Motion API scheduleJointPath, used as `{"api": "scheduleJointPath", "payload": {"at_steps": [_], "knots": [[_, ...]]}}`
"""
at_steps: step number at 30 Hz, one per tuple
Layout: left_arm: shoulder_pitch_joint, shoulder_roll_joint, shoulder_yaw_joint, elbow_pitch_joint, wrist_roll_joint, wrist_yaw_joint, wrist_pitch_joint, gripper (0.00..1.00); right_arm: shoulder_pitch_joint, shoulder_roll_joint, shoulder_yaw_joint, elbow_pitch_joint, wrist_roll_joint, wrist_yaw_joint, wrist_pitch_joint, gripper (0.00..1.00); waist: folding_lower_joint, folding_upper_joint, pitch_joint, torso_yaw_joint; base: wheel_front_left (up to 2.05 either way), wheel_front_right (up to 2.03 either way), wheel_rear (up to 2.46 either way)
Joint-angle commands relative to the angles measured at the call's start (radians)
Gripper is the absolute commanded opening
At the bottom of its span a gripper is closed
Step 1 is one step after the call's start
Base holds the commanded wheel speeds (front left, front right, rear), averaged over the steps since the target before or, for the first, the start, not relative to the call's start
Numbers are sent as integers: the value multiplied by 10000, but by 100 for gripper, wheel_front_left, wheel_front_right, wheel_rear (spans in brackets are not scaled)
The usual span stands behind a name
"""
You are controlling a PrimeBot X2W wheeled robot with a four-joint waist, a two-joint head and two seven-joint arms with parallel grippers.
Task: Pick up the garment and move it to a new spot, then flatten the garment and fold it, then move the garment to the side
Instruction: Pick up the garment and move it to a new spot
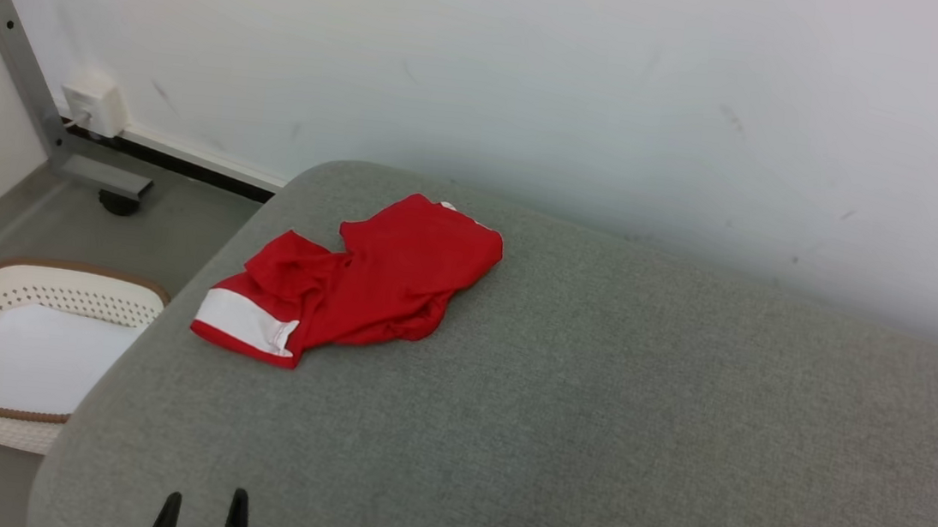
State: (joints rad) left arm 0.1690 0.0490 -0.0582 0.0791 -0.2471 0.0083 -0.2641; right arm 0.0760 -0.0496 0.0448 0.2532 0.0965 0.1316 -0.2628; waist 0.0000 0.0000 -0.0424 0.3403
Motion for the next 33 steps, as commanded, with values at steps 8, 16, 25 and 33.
{"api": "scheduleJointPath", "payload": {"at_steps": [8, 16, 25, 33], "knots": [[-1181, 33, 74, 141, 144, -486, 3, 100, -553, -251, -117, -188, -281, -23, -18, 100, 0, 0, 1217, -392, 0, 0, 0], [-4373, 405, 108, 1571, 248, -1082, 2, 100, -1836, -1060, -600, -680, -342, -23, -9, 100, 0, 0, 3480, -954, 0, 0, 0], [-7741, 1002, -38, 4031, -308, -1293, 1127, 100, -2785, -1726, -1034, -1113, -364, -23, -9, 100, 0, 0, 5057, -1359, 0, 0, 0], [-10016, 1534, -302, 6525, -550, -1347, 2219, 100, -3006, -2088, -1181, -1189, -327, -26, 11, 100, 0, 0, 5826, -1595, 0, 0, 0]]}}
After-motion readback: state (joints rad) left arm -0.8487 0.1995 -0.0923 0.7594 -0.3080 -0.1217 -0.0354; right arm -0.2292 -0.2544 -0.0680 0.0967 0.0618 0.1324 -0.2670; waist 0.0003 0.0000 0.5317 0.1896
